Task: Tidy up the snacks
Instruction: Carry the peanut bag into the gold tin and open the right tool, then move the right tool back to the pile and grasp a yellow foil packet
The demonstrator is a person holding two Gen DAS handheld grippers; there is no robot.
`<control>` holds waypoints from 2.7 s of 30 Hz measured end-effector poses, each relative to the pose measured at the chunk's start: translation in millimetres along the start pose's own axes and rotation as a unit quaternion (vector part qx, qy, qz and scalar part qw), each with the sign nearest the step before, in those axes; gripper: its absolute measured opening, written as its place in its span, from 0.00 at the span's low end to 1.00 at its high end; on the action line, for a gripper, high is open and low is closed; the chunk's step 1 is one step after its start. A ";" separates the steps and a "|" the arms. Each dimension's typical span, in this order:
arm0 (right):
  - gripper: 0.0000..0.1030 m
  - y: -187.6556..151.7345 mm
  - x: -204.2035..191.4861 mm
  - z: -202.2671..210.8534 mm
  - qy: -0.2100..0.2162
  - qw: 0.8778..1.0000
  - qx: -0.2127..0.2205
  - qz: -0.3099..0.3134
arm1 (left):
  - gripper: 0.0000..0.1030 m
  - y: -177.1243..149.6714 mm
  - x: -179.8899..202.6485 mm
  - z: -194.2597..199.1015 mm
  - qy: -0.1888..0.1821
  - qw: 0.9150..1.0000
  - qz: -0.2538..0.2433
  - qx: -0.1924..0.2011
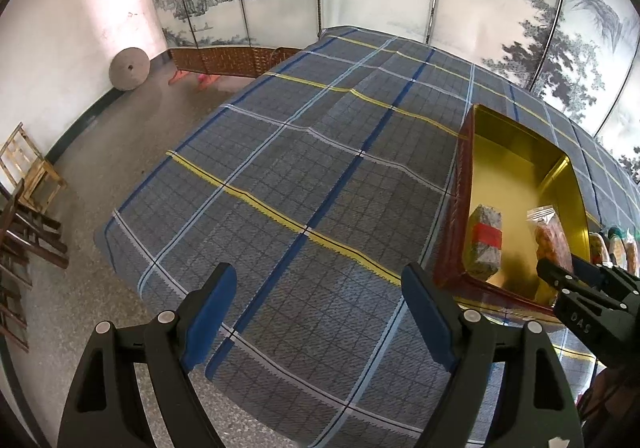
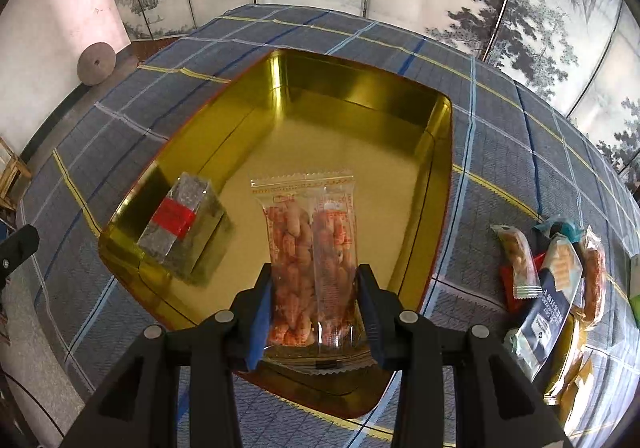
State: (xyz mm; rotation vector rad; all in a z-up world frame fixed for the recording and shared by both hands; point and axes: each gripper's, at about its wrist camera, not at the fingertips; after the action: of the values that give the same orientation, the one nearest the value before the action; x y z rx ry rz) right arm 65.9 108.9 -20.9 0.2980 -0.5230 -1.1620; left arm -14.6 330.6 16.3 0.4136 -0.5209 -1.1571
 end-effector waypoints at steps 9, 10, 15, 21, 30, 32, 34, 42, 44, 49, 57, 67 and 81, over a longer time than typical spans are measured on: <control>0.40 -3.0 -4.2 -2.7 0.010 1.000 -0.006 0.007 | 0.79 -3.7 6.4 -3.7 -0.002 1.000 -0.005 -0.008; 0.40 -3.1 -4.0 -2.6 0.012 1.000 -0.006 0.007 | 0.79 -4.1 8.0 -4.2 -0.003 1.000 -0.006 -0.009; 0.48 -2.3 -0.3 1.9 0.022 1.000 -0.001 0.007 | 0.79 -4.9 17.0 -5.0 -0.006 1.000 -0.013 -0.012; 0.50 -4.5 17.1 17.8 0.048 0.999 0.014 -0.006 | 0.79 -4.5 32.0 -1.8 -0.014 0.999 -0.027 -0.008; 0.54 -29.2 91.7 40.5 0.044 0.998 0.041 -0.020 | 0.80 -9.4 73.2 2.7 -0.039 0.997 -0.065 -0.009; 0.55 -38.7 116.2 43.2 0.031 0.998 0.043 -0.022 | 0.80 -11.0 85.6 2.5 -0.047 0.996 -0.077 -0.011; 0.57 -51.6 145.6 45.7 0.017 0.998 0.045 -0.026 | 0.80 -13.2 98.7 2.7 -0.054 0.994 -0.092 -0.012; 0.67 -99.8 236.7 34.3 -0.026 0.998 0.007 -0.055 | 0.82 -24.3 146.8 -0.7 -0.081 0.987 -0.134 -0.020; 0.71 -112.1 251.3 28.2 -0.023 0.998 -0.007 -0.060 | 0.83 -27.6 159.6 -3.1 -0.090 0.985 -0.144 -0.026; 0.74 -133.4 263.1 12.0 -0.007 0.999 -0.030 -0.044 | 0.84 -37.2 183.6 -9.1 -0.101 0.980 -0.166 -0.039; 0.74 -144.7 267.0 -11.5 0.008 0.999 -0.042 -0.033 | 0.84 -49.6 210.6 -15.8 -0.121 0.972 -0.195 -0.054; 0.74 -151.4 274.1 -24.4 0.022 0.998 -0.040 -0.040 | 0.84 -58.1 236.6 -29.8 -0.128 0.966 -0.210 -0.076; 0.59 -159.3 280.9 -23.5 -0.011 0.999 -0.014 -0.046 | 0.84 -60.0 263.8 -43.6 -0.136 0.960 -0.229 -0.086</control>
State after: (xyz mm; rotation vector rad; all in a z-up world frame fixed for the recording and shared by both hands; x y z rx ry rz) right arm 36.2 -212.0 -51.3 0.2883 -0.5168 -1.2613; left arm 47.1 64.6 -6.8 0.2284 -0.5731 -1.7099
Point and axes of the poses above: each gripper's, at about its wrist camera, not at the fingertips, and z roughly against the way its jaws point, x to its right, y to its top, and after that the axes turned 14 degrees about -y, right-handed
